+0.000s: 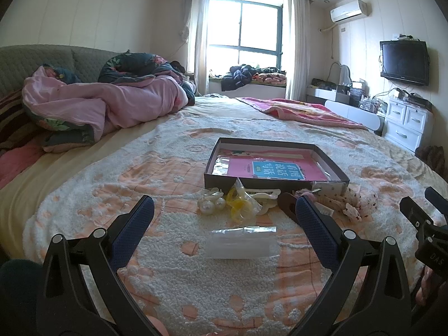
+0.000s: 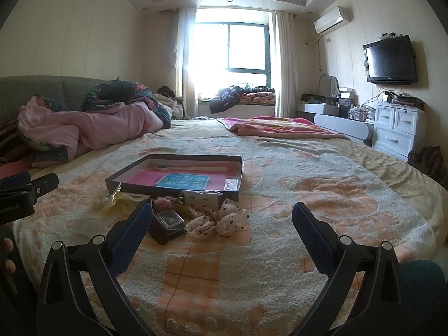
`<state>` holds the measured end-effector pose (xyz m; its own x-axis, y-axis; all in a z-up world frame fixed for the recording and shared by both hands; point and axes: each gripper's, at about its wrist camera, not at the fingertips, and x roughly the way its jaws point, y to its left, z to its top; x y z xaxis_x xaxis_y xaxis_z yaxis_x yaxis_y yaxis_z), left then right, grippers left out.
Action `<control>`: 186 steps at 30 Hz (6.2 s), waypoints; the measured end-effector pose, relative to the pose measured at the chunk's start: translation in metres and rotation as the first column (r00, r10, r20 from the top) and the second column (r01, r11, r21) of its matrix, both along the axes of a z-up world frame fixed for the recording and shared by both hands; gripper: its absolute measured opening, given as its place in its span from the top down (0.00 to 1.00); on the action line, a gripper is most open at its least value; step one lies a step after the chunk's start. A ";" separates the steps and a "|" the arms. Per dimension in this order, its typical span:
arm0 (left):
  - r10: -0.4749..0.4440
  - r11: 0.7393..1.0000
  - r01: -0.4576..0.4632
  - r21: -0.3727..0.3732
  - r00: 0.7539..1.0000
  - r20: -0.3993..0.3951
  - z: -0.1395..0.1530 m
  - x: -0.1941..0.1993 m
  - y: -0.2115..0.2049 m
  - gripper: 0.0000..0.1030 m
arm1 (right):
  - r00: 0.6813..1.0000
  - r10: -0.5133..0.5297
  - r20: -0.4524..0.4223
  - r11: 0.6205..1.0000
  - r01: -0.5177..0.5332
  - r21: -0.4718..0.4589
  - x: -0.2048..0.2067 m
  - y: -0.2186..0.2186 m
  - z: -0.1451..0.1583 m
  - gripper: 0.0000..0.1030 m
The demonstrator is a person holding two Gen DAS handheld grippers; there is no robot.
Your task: Organize jewelry
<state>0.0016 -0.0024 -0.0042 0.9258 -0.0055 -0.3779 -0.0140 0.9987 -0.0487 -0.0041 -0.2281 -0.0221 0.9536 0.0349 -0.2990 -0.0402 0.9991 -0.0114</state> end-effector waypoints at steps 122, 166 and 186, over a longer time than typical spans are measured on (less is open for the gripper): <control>-0.315 0.942 0.264 -0.205 0.907 -0.280 -0.031 0.105 -0.029 0.26 | 0.972 0.005 -0.236 0.996 0.017 0.091 0.107 -0.060 -0.016 0.82; -0.223 0.974 0.198 -0.111 0.926 -0.304 -0.041 0.231 -0.022 0.26 | 0.951 0.109 -0.290 0.993 -0.091 0.075 0.241 -0.003 -0.013 0.82; -0.204 0.977 0.173 -0.121 0.925 -0.322 -0.047 0.234 -0.015 0.18 | 0.955 0.067 -0.289 0.993 -0.038 0.108 0.232 -0.019 -0.024 0.42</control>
